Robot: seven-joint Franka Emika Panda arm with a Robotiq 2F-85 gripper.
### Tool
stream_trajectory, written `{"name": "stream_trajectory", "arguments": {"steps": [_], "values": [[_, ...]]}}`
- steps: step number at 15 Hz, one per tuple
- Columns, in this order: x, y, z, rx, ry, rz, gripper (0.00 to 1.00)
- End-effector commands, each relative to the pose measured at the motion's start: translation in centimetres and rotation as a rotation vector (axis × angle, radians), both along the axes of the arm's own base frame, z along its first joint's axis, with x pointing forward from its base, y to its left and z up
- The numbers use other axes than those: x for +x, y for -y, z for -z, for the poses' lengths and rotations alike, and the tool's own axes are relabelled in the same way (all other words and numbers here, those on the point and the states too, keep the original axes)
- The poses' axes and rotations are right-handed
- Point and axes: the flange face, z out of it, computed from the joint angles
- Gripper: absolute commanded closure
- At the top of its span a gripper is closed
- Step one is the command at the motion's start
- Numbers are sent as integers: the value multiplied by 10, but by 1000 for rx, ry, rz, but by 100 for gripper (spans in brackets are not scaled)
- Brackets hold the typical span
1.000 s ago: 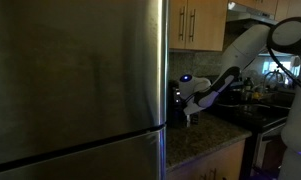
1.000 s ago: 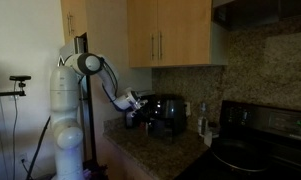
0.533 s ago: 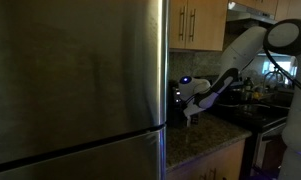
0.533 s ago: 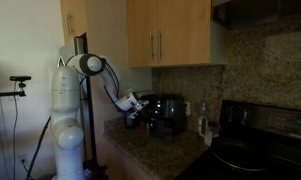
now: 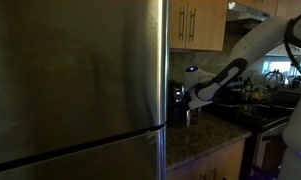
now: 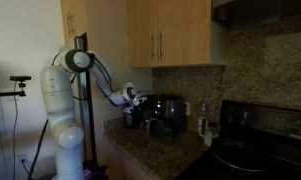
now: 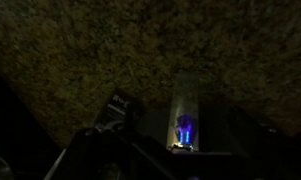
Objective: Close the air fryer
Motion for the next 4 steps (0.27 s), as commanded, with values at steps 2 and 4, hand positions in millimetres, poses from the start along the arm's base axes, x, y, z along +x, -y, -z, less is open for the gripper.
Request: {"name": "stream_trajectory", "arguments": {"steps": [2, 4], "values": [[-64, 23, -55, -74, 56, -2, 0], [-44, 15, -54, -46, 52, 11, 0]]}}
